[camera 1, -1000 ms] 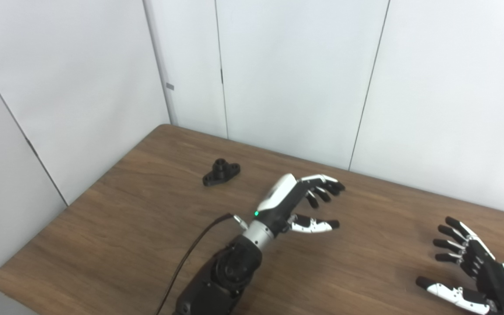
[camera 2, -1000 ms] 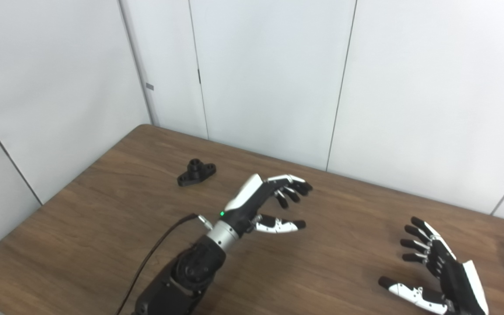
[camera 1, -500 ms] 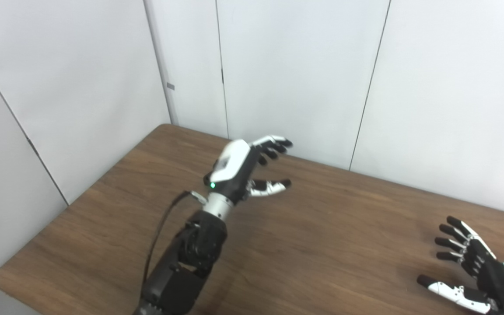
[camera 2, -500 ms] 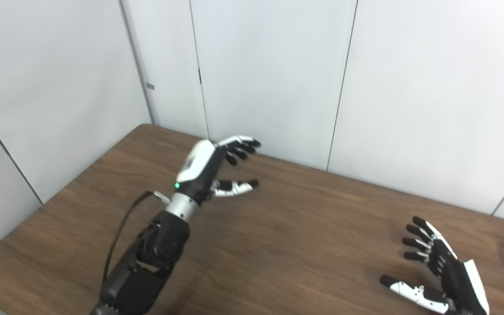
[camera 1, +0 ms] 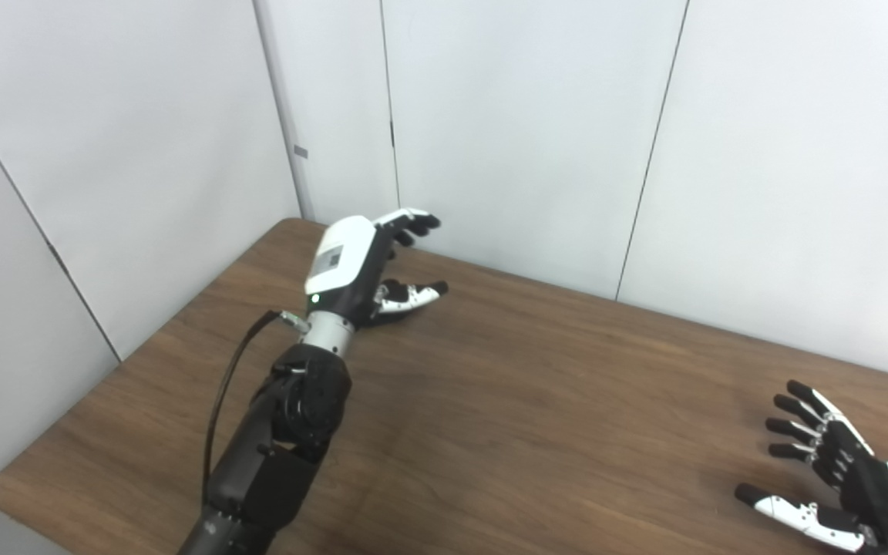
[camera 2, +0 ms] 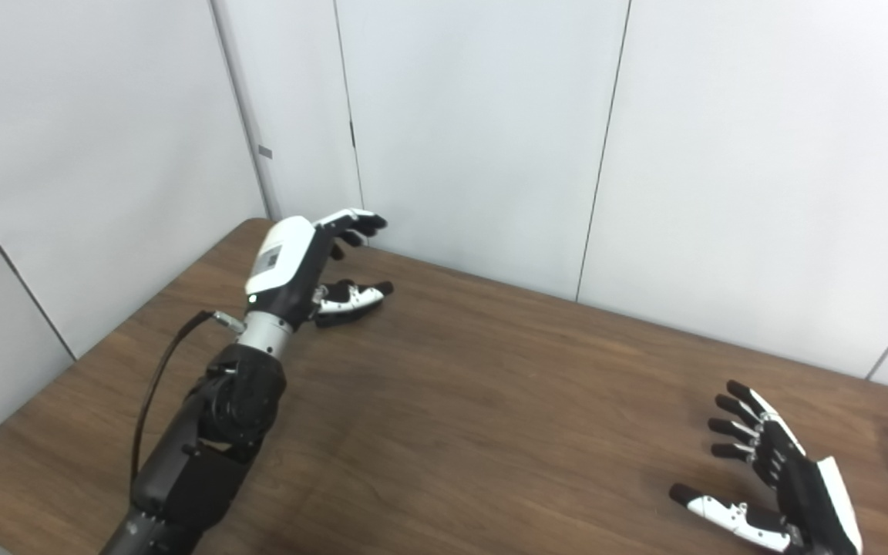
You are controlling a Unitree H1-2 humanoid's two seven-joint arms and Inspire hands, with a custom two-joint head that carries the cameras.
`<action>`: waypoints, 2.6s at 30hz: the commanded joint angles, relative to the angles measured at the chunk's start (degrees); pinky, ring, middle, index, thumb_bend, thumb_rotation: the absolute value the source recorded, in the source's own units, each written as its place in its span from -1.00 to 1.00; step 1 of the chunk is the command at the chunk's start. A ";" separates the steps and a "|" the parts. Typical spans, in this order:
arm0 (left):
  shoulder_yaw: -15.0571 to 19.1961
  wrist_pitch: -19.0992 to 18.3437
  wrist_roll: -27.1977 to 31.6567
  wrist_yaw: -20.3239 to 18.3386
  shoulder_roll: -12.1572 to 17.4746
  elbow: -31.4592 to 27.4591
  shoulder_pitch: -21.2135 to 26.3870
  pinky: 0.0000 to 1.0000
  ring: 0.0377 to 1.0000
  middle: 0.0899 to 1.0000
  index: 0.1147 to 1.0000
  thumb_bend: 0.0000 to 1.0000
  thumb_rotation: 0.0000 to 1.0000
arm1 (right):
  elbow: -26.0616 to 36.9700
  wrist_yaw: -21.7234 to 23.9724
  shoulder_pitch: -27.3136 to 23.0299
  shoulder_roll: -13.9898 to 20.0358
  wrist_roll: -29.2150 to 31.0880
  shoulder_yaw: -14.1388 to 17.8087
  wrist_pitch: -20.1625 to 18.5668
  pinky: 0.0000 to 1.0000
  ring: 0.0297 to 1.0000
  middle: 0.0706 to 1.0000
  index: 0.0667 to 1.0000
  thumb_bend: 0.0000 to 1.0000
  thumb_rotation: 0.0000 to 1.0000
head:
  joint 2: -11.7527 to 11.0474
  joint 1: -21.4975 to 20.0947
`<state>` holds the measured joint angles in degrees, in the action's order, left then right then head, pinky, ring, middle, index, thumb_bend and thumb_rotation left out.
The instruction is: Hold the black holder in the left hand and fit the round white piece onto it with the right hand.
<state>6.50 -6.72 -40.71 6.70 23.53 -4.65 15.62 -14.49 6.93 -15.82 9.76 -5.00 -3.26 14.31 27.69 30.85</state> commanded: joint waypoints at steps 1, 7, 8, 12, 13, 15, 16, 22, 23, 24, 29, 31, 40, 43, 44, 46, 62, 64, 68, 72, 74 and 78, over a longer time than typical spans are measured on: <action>0.04 -0.99 -3.75 3.03 2.19 0.21 1.94 0.17 0.44 0.48 0.42 0.52 -0.52 | -1.43 0.31 0.76 -0.26 1.22 0.08 1.69 0.31 0.52 0.67 0.74 0.21 -1.00 | 0.00 0.07; 1.10 -4.68 -4.02 3.19 2.14 0.37 1.90 0.36 0.62 0.64 0.48 0.64 -0.35 | -1.06 0.15 0.83 -0.39 1.20 0.08 1.38 0.30 0.50 0.65 0.74 0.21 -1.00 | 0.15 0.17; 1.20 -5.57 -3.88 2.72 2.13 0.13 1.95 0.40 0.63 0.65 0.49 0.65 -0.32 | -1.04 0.11 0.83 -0.39 1.10 0.05 1.41 0.30 0.50 0.65 0.74 0.21 -1.00 | 0.15 0.17; 0.02 -10.23 -6.31 -0.17 3.32 -0.51 2.21 0.90 0.91 0.88 0.60 0.83 -0.13 | -1.11 0.03 0.84 -0.44 0.90 -0.05 1.53 0.31 0.50 0.65 0.74 0.19 -1.00 | 0.15 0.17; -0.29 -11.56 -6.87 -1.22 3.60 -0.69 2.31 0.95 0.96 0.94 0.65 0.89 -0.08 | -1.29 -0.01 0.79 -0.43 0.83 -0.06 1.72 0.30 0.49 0.65 0.74 0.19 -1.00 | 0.15 0.17; -1.00 -13.65 -7.84 -3.25 4.40 -0.86 2.55 0.99 0.99 0.99 0.70 0.96 -0.01 | -1.39 0.06 0.79 -0.30 0.83 -0.06 1.91 0.29 0.49 0.65 0.74 0.19 -1.00 | 0.46 0.04; -1.25 -14.43 -7.95 -4.12 4.79 -0.80 2.69 1.00 1.00 0.99 0.72 0.98 0.03 | -1.41 0.22 0.78 -0.17 0.92 -0.09 2.05 0.28 0.49 0.65 0.74 0.20 -1.00 | 0.49 0.06; -1.71 -16.92 -6.87 -6.52 6.02 0.86 3.04 1.00 1.00 1.00 0.81 1.00 0.18 | -0.77 0.42 0.73 0.42 0.64 -0.14 1.87 0.24 0.46 0.65 0.74 0.20 -1.00 | 0.64 -0.03; -1.80 -17.13 -6.82 -6.62 6.16 1.24 3.05 1.00 1.00 1.00 0.81 1.00 0.21 | -0.52 0.47 0.78 0.51 0.62 -0.14 1.60 0.25 0.46 0.65 0.73 0.19 -1.00 | 0.70 -0.05; -1.90 -17.35 -6.61 -6.91 6.33 1.77 3.09 1.00 1.00 1.00 0.82 1.00 0.23 | -0.41 0.59 0.79 0.56 0.75 -0.14 1.47 0.25 0.46 0.65 0.73 0.19 -1.00 | 0.70 -0.05; -2.68 -17.72 -6.67 -6.76 7.04 4.30 3.28 1.00 1.00 1.00 0.81 1.00 0.32 | 0.81 1.28 1.17 0.74 1.42 -0.10 0.46 0.27 0.47 0.65 0.74 0.21 -1.00 | 0.96 -0.08; -2.87 -18.00 -6.79 -6.37 7.15 5.54 3.42 1.00 1.00 1.00 0.81 1.00 0.34 | 1.42 1.70 1.41 0.86 1.65 0.05 -0.12 0.26 0.47 0.66 0.75 0.20 -1.00 | 0.99 -0.19; -4.38 -20.00 -7.93 -5.93 7.47 9.60 4.17 1.00 1.00 1.00 0.84 1.00 0.27 | 4.29 1.89 2.43 1.14 1.35 0.41 -2.20 0.27 0.47 0.67 0.76 0.17 -1.00 | 1.40 -0.54; -4.80 -20.09 -8.68 -5.39 7.26 11.01 4.47 1.00 1.00 1.00 0.84 1.00 0.22 | 4.51 1.92 2.51 1.09 1.46 0.43 -2.25 0.27 0.46 0.67 0.75 0.17 -1.00 | 1.48 -0.58; -4.87 -20.10 -8.75 -5.35 7.14 11.55 4.60 1.00 1.00 1.00 0.84 1.00 0.22 | 4.48 1.88 2.51 1.13 1.39 0.43 -2.16 0.27 0.46 0.67 0.75 0.17 -1.00 | 1.62 -0.17; -5.08 -20.10 -8.56 -5.43 6.98 12.66 4.89 1.00 1.00 1.00 0.85 1.00 0.20 | 4.53 2.07 2.52 1.24 1.56 0.45 -2.18 0.26 0.46 0.67 0.75 0.17 -1.00 | 1.61 0.26; -7.65 -16.84 -1.89 0.08 5.09 23.96 8.05 1.00 1.00 1.00 0.69 1.00 0.07 | 2.98 1.42 2.18 1.81 -0.73 0.06 -0.28 0.24 0.47 0.68 0.73 0.24 -1.00 | 1.70 -0.74; -7.94 -16.19 -1.18 1.07 4.95 25.87 8.72 1.00 1.00 1.00 0.68 1.00 0.06 | 2.75 1.44 2.17 1.82 -0.82 0.04 0.18 0.23 0.46 0.67 0.72 0.25 -1.00 | 1.76 -0.96; -6.02 -14.10 3.58 3.05 3.26 28.13 9.61 1.00 1.00 1.00 0.63 0.98 -0.01 | 1.88 1.41 1.95 1.90 -1.37 -0.17 1.16 0.23 0.46 0.67 0.72 0.24 -1.00 | 1.71 -1.18; -5.39 -13.42 6.06 5.36 1.97 30.74 10.75 1.00 1.00 1.00 0.59 0.89 -0.06 | 1.39 1.36 1.88 1.70 -1.67 -0.28 1.76 0.23 0.46 0.66 0.71 0.24 -1.00 | 1.82 -1.58; -5.64 -13.03 6.57 6.88 1.70 32.47 11.53 1.00 1.00 1.00 0.57 0.88 -0.07 | 0.96 1.56 1.77 1.66 -1.21 -0.20 2.50 0.22 0.46 0.66 0.70 0.25 -1.00 | 1.83 -1.62; -6.35 -11.97 7.97 7.63 1.85 35.36 12.47 0.97 1.00 1.00 0.55 0.85 -0.07 | 1.03 1.67 1.86 1.80 -1.21 -0.11 2.06 0.22 0.46 0.67 0.72 0.24 -1.00 | 1.94 -1.62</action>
<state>0.44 -19.83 -33.26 13.93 24.35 30.21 26.01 -12.54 8.94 -14.18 11.50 -6.78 -3.37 14.72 29.62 29.18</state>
